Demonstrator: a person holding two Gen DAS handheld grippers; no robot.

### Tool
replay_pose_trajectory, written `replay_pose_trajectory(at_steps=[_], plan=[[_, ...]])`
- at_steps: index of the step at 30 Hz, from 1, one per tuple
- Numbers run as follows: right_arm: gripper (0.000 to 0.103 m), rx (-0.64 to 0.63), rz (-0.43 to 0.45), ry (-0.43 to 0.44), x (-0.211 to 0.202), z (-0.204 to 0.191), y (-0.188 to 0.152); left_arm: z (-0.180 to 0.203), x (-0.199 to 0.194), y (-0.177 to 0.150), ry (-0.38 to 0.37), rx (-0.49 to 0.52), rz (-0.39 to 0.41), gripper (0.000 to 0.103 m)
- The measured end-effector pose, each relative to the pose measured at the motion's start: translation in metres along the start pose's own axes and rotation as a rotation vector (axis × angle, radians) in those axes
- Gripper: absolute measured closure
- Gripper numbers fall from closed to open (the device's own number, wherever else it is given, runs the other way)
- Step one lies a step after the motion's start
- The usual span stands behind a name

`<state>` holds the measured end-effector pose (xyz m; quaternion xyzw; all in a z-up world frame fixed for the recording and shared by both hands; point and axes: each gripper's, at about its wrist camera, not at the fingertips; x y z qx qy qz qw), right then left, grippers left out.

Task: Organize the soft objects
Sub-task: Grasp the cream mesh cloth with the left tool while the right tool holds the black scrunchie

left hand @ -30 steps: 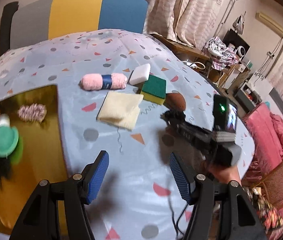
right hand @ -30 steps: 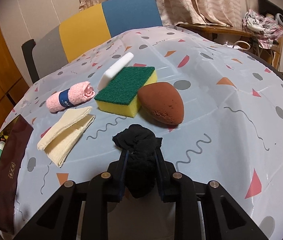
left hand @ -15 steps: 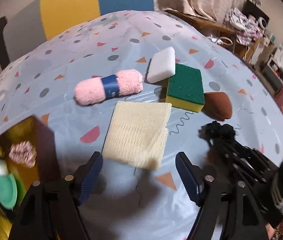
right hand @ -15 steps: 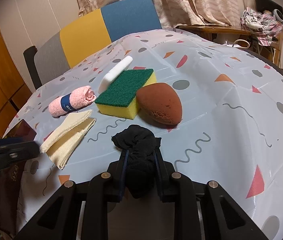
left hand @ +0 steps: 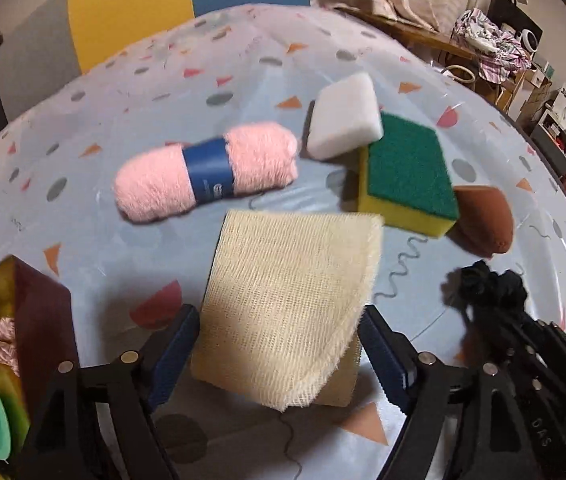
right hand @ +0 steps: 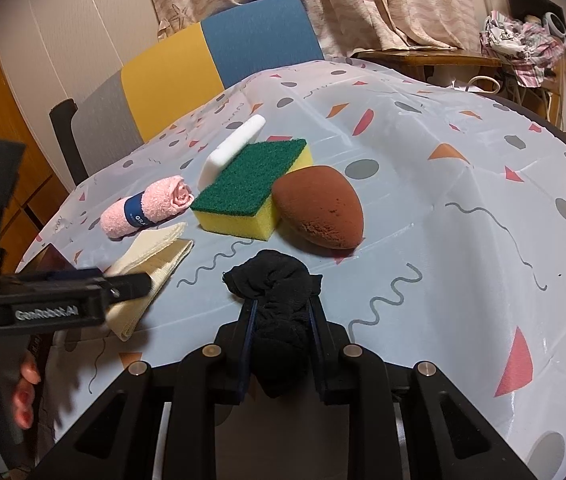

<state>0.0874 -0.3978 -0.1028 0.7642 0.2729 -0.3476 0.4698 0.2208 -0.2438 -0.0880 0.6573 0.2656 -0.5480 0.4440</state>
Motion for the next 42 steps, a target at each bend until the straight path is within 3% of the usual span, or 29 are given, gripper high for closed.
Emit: replay_pose_trajectory(at_steps=[8,11,17,21,25,29,34,42], plan=[[0.079,-0.001,0.001,-0.001,0.0,0.0,0.0,0.002,0.007,-0.004,-0.024,0.004,-0.005,0.016],[0.079,0.0,0.002,0.0,0.0,0.0,0.0,0.007,0.005,-0.007,-0.066,0.015,0.004,0.016],[0.079,-0.001,0.002,0.0,0.0,0.0,0.0,0.024,0.012,-0.009,-0.014,0.073,0.0,0.008],[0.079,-0.001,0.002,0.0,0.0,0.0,0.0,0.023,0.009,-0.017,-0.013,0.081,0.02,0.009],[0.079,0.001,0.004,0.002,-0.001,0.001,0.0,0.019,0.004,-0.019,-0.005,0.059,0.026,0.025],[0.079,0.001,0.004,0.001,-0.001,0.002,0.0,0.02,-0.003,-0.023,-0.018,0.082,0.034,0.067],[0.08,0.0,0.004,-0.001,-0.001,0.001,-0.001,0.017,-0.01,-0.033,-0.058,0.067,0.045,0.073],[0.08,-0.002,0.004,-0.006,-0.001,0.001,0.0,0.006,-0.027,-0.053,-0.169,-0.024,0.054,0.073]])
Point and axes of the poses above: each gripper's, at about its wrist camera, not at the fingertips, and x roughly the way its jaws point, z to its right, y to its top, and after that the axes turned 10 degrees about -z, right-handed
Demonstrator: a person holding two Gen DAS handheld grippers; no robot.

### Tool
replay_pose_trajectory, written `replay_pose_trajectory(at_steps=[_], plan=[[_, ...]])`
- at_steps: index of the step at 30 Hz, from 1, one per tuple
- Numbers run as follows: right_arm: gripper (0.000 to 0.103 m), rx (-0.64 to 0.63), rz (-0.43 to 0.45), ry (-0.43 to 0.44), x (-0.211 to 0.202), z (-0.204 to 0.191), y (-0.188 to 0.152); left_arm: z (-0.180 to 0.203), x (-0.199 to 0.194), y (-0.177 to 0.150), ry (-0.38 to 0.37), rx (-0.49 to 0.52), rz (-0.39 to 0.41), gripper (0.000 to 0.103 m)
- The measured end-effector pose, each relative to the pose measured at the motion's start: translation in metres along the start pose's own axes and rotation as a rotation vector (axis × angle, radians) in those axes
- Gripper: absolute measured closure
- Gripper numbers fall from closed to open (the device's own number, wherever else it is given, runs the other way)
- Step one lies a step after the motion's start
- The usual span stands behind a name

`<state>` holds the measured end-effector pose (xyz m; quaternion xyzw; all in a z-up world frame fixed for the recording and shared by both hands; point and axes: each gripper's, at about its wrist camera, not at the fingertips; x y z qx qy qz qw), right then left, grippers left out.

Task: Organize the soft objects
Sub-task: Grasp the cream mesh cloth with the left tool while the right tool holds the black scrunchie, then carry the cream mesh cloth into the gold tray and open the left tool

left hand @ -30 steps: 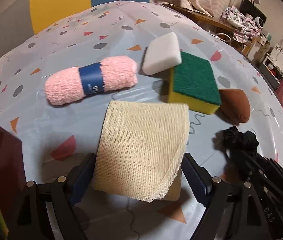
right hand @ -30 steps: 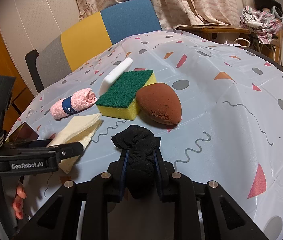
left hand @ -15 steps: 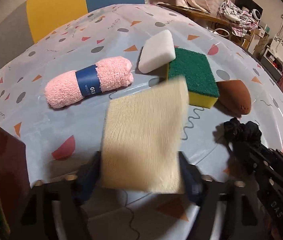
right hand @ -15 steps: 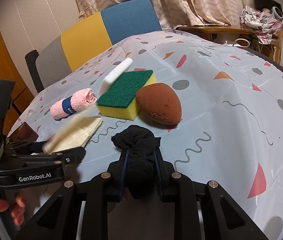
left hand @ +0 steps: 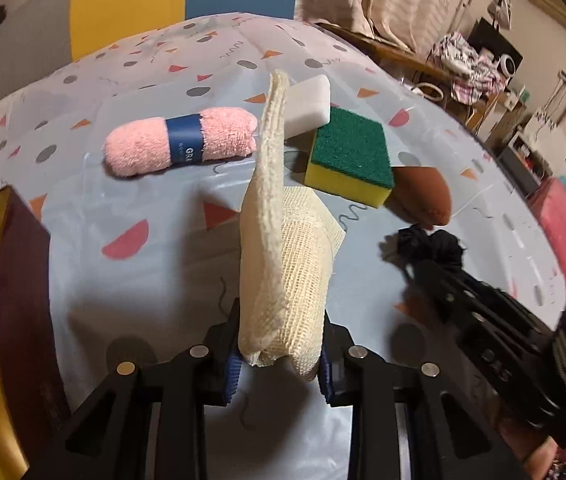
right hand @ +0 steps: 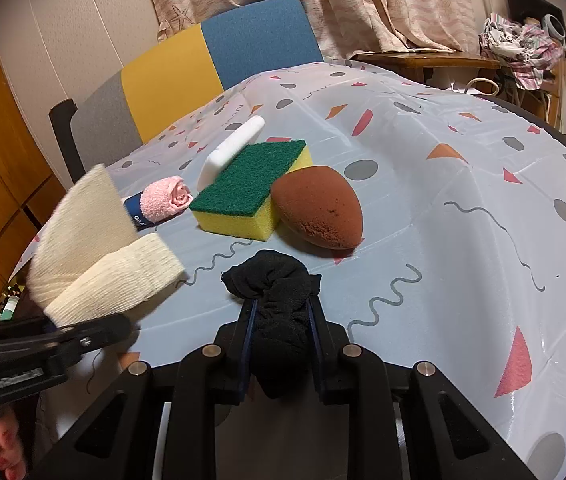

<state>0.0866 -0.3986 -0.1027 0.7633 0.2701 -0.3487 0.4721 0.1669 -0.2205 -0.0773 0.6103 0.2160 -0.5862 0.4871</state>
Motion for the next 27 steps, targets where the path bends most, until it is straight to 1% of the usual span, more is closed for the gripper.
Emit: replay_pose_trajectory(at_steps=[7,11,14,17,21,24,27], plan=[[0.08,-0.005,-0.001,-0.008,0.0,0.0,0.0,0.009,-0.03,-0.018,-0.081,0.006,0.042,0.073],[0.08,-0.005,-0.001,-0.009,0.0,0.0,0.0,0.011,-0.051,-0.028,-0.091,0.017,0.086,0.073],[0.08,-0.01,-0.001,-0.016,0.0,-0.001,0.0,0.006,-0.069,-0.036,-0.08,0.016,0.121,0.073],[0.08,-0.015,-0.002,-0.024,0.001,-0.003,-0.001,-0.006,-0.087,-0.043,-0.07,0.001,0.149,0.073],[0.08,-0.019,-0.004,-0.031,0.001,-0.004,-0.001,-0.028,-0.107,-0.054,-0.068,-0.046,0.187,0.073],[0.08,-0.024,-0.005,-0.04,0.001,-0.005,-0.001,-0.054,-0.117,-0.06,-0.068,-0.122,0.2,0.073],[0.08,-0.029,-0.006,-0.049,0.001,-0.007,-0.001,-0.077,-0.124,-0.065,-0.046,-0.19,0.217,0.073]])
Point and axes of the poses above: each gripper's, at about its wrist camera, not at the fingertips, and x roughly the way its jaws point, z to its right, y to its top, and after that the axes turned 10 degrees about -z, right-handed
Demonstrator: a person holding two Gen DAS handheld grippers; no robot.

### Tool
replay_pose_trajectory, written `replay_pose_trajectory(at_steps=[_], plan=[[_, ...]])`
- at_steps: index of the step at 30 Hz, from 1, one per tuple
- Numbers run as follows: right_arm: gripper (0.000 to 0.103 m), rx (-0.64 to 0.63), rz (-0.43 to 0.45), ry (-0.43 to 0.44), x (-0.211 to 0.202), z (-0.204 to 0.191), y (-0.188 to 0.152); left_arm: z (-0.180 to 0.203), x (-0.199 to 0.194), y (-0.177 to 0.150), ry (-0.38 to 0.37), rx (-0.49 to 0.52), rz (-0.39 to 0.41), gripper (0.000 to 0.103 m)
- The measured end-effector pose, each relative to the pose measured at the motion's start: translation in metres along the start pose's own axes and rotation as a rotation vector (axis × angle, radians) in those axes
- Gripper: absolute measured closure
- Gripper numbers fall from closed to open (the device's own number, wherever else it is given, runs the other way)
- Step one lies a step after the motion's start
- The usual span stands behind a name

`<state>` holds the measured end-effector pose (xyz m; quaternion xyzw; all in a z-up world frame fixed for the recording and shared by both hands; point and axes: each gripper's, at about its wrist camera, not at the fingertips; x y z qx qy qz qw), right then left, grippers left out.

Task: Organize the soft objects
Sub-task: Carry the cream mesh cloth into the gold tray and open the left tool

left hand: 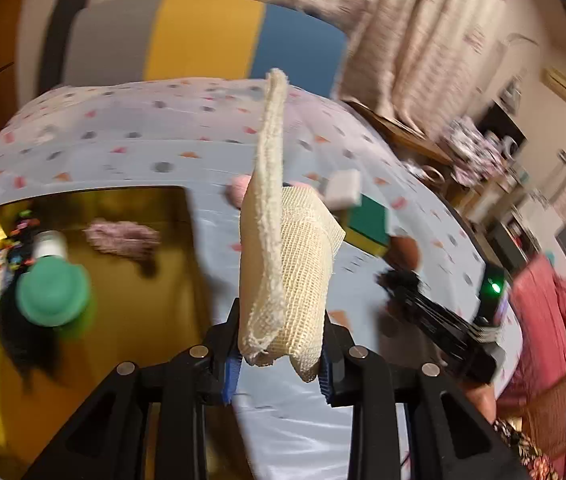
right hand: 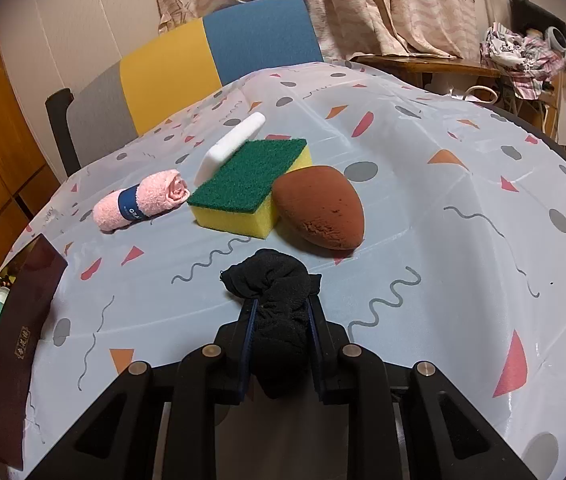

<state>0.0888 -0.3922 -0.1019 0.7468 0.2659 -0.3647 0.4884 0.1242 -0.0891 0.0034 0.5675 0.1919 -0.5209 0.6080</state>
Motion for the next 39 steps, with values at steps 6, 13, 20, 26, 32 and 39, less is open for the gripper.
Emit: replay_pose_trajectory(at_steps=[6,13,20,26,32,39], plan=[[0.08,-0.009,-0.002,-0.015,0.0,-0.002,0.0,-0.047,0.006,0.011,0.076,-0.099,0.0,0.071],[0.08,-0.016,-0.004,-0.03,0.001,-0.004,0.0,-0.09,0.042,0.013,0.104,-0.18,-0.093,0.05],[0.08,-0.024,-0.007,-0.043,0.001,-0.006,0.0,-0.093,0.043,0.007,0.077,-0.186,-0.097,0.027],[0.08,-0.03,-0.009,-0.054,0.001,-0.007,0.0,-0.08,0.027,0.005,0.133,-0.087,0.002,0.018],[0.08,-0.036,-0.01,-0.064,0.001,-0.009,0.0,-0.088,0.02,0.011,0.123,-0.121,0.004,0.018],[0.08,-0.033,-0.008,-0.059,0.001,-0.009,0.0,-0.086,-0.005,-0.009,0.001,-0.113,0.025,0.019]])
Point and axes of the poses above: each gripper's, at about its wrist camera, not at the fingertips, and x roughly the way its jaws point, z to its right, y to its top, and after that the axes turned 10 degrees about -z, right-handed
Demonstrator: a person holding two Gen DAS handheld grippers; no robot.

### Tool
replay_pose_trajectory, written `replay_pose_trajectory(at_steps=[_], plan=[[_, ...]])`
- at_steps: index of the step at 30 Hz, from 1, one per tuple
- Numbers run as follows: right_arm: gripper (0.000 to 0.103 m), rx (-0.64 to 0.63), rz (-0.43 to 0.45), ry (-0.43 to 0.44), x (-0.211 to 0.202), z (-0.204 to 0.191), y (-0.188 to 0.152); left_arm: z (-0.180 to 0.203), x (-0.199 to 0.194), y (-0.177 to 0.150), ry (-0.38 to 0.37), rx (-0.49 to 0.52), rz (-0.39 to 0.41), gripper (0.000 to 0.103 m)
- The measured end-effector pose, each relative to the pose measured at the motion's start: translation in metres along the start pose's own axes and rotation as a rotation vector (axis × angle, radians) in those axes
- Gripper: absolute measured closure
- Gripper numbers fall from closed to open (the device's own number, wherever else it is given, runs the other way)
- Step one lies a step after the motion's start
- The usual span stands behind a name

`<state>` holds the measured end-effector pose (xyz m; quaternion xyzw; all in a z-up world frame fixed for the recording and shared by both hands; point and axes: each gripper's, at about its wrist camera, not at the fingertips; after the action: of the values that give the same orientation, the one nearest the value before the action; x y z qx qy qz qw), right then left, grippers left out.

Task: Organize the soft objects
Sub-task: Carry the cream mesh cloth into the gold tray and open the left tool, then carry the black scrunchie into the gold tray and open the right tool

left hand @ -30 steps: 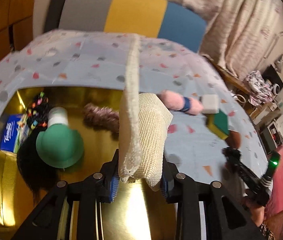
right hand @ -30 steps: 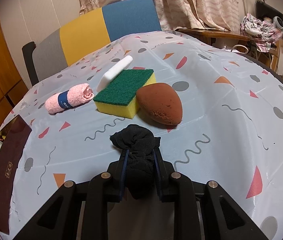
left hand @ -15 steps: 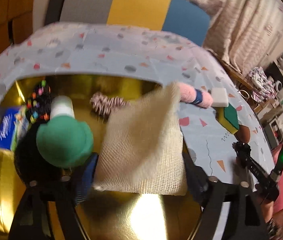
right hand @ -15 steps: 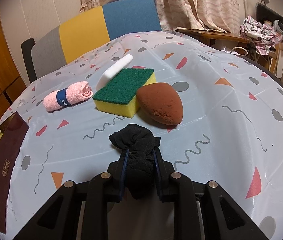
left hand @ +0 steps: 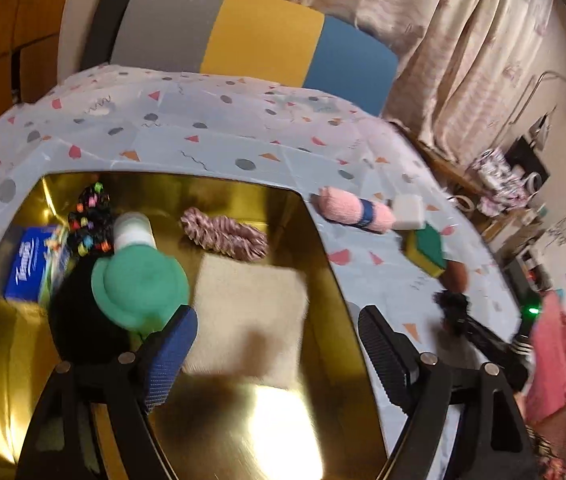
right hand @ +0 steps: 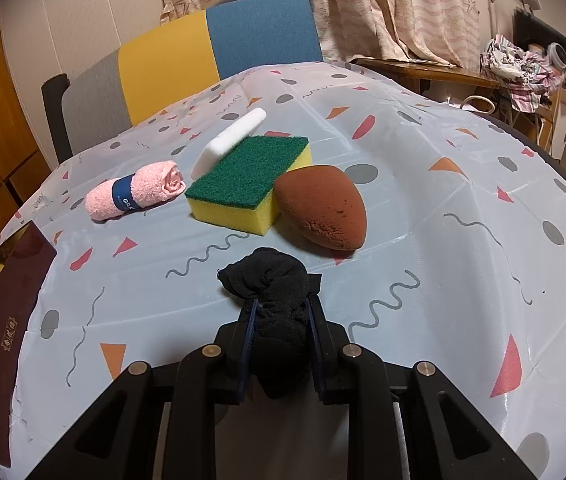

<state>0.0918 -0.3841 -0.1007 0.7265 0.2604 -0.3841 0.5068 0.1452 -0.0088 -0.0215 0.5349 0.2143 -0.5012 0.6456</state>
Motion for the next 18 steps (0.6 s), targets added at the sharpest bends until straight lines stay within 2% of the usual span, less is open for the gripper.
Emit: replay_pose_trajectory(at_steps=[6,13,18], plan=[[0.08,0.008,0.008,0.013,-0.002,0.001,-0.001,0.001,-0.013,-0.029,-0.013,0.007,-0.01,0.019],[0.083,0.039,-0.005,0.076,-0.01,0.007,-0.003,0.002,-0.018,-0.054,-0.014,0.04,-0.016,0.019],[0.083,0.008,-0.005,0.117,-0.026,-0.01,-0.014,0.001,-0.023,-0.065,-0.018,0.073,-0.013,0.02]])
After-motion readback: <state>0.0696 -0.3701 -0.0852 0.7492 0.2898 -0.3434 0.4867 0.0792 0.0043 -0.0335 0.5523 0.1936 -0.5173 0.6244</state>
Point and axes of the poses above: each gripper's, at about its wrist camera, not at the fingertips, and x roughly the way its jaws point, z to its right, y to its top, and after that the axes turned 10 degrees about -z, right-handed
